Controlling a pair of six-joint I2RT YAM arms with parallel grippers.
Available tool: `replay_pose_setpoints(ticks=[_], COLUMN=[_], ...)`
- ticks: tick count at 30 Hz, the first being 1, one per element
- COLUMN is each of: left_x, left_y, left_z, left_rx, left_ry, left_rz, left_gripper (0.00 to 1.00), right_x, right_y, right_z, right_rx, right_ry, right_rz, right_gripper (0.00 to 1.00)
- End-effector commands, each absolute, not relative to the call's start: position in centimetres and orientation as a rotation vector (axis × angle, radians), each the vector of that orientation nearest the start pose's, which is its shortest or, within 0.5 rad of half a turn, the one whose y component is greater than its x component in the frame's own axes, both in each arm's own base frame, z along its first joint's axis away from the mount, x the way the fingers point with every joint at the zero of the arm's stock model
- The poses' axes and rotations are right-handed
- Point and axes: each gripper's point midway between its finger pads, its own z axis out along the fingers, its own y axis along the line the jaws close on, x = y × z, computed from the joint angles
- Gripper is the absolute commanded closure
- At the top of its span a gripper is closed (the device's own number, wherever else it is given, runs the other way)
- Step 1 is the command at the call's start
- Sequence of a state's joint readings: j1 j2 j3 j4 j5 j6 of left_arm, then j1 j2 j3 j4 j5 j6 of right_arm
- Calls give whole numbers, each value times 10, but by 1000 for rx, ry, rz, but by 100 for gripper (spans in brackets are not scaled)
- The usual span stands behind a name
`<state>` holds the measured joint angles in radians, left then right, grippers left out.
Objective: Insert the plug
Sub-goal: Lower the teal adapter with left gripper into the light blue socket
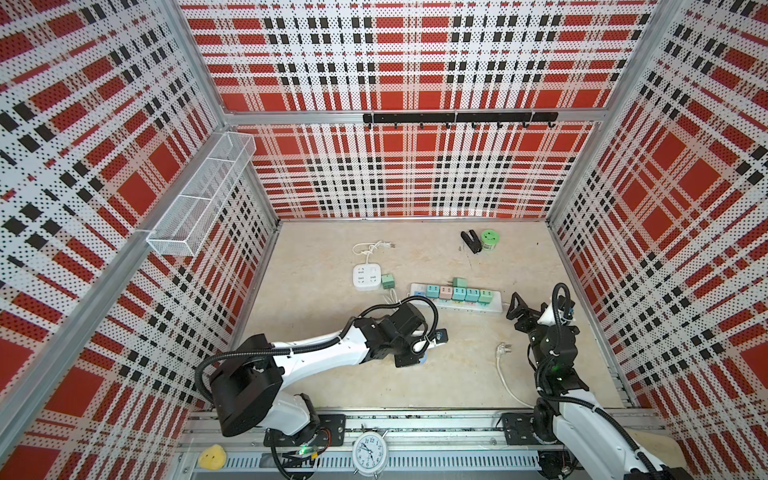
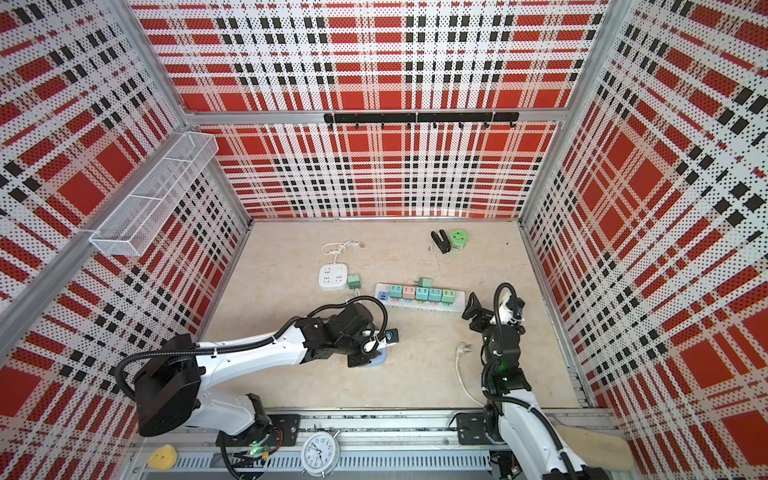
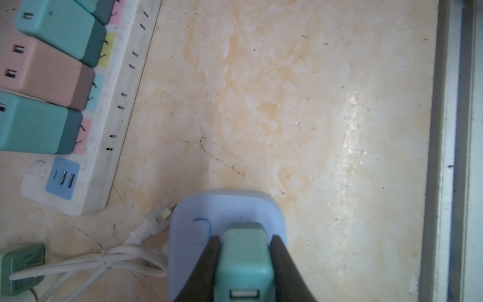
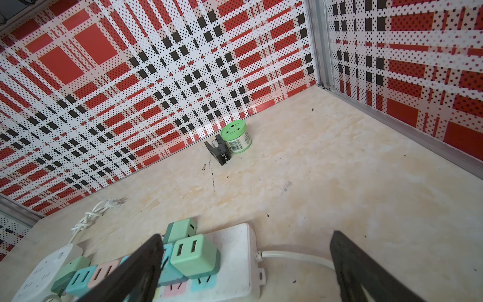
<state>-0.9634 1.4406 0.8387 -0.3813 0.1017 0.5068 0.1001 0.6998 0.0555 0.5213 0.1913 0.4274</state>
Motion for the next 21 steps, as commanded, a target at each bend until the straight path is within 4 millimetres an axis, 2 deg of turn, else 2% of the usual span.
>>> replay_pose_setpoints(ticks=[1, 12, 21], left_x=[196, 191, 196], left_y=[-308, -314, -310], left_z=[87, 83, 77], left_rx=[1733, 1766, 1770], left_ry=[1864, 1862, 1897], left_rz=[-321, -371, -323], left_gripper=[100, 100, 100], right_x=[293, 294, 296], right_y=[-4, -4, -4], right_z=[164, 163, 163], right_rx=[420, 419, 420], right_ry=[1601, 1606, 1611], right_rz=[249, 247, 247], right_gripper=[0, 0, 0])
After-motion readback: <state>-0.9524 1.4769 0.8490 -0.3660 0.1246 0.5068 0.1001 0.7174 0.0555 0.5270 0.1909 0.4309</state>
